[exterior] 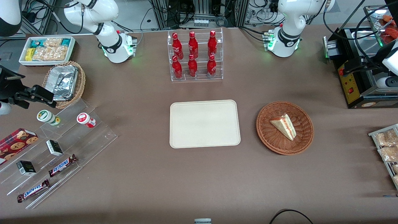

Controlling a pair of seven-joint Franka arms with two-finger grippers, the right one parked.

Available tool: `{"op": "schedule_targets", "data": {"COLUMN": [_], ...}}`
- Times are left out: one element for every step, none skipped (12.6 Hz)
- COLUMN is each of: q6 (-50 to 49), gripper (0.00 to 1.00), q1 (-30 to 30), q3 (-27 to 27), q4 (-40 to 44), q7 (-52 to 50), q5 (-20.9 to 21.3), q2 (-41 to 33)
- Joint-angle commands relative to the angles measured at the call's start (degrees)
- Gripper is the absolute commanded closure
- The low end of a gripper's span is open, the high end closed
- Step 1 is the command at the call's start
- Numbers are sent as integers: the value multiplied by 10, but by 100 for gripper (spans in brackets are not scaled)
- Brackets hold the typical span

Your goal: Place sandwich from basket to tray

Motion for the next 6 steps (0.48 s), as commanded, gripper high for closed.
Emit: {"op": "schedule_targets", "data": {"q6": [3, 2, -2, -4, 4, 10], "gripper": [0, 0, 0, 0, 0, 0], "q1": [-6, -6, -6, -7, -7, -7], "q3": [2, -4, -6, -9, -9, -9], "q4": [-4, -6, -7, -14, -25, -34], "q7": [-17, -17, -17, -15, -15, -16], "q5": [4, 6, 6, 5, 3, -2], "q2": [0, 4, 12, 17, 20, 22]}}
